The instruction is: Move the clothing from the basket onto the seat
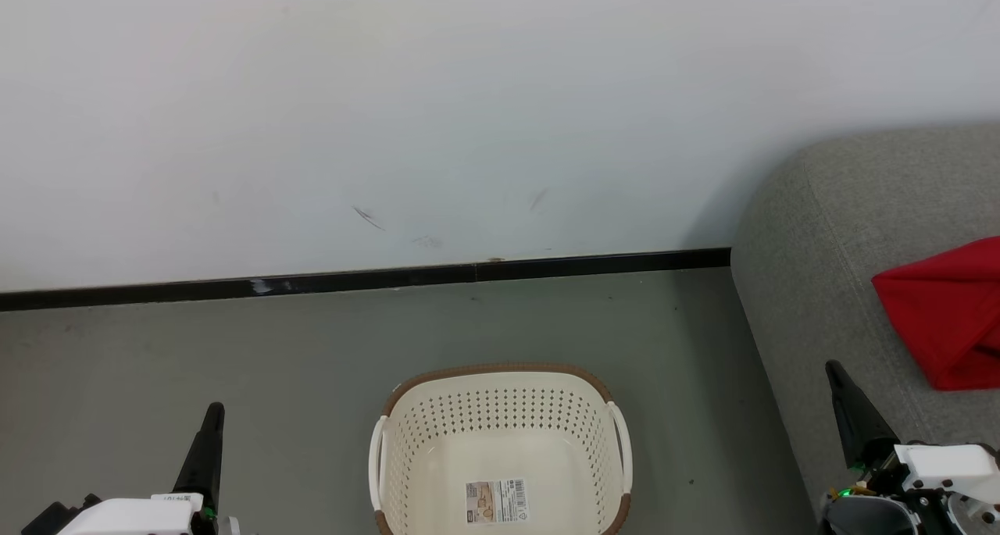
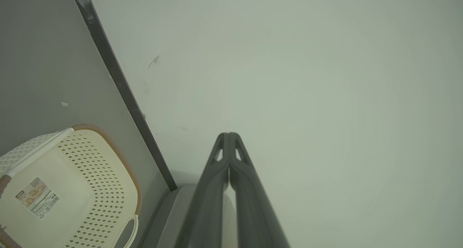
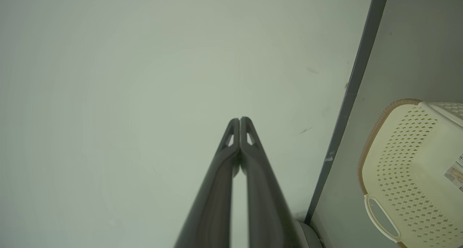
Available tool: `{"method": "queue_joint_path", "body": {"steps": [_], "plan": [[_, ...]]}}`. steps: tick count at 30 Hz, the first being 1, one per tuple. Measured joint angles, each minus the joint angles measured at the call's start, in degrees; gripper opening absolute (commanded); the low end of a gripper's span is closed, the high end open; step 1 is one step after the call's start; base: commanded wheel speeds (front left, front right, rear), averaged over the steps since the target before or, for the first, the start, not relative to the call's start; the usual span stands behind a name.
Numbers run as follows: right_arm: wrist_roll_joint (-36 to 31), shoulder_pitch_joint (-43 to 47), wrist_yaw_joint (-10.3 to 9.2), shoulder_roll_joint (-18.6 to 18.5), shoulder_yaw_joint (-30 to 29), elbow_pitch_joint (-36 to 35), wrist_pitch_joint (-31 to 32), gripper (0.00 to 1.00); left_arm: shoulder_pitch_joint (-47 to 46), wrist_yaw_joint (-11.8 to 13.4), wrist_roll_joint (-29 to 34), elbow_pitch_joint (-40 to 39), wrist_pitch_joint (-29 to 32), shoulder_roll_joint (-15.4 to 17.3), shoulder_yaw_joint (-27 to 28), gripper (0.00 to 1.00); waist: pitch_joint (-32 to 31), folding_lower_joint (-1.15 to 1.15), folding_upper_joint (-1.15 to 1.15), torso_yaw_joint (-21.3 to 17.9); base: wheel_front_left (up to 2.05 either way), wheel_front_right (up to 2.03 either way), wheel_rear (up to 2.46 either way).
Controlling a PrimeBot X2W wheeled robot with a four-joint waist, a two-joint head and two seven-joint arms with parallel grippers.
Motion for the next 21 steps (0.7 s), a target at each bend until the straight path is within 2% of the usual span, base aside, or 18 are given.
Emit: {"method": "queue_joint_path", "body": {"steps": [21], "plan": [[0.0, -0.04, 0.0, 0.01, -0.27, 0.49, 0.2, 0.0, -0.06, -0.01, 0.0, 0.35, 0.16, 0.0, 0.07, 0.0, 0.0, -0.01, 0.0, -0.01, 0.0, 0.0, 0.0]]}}
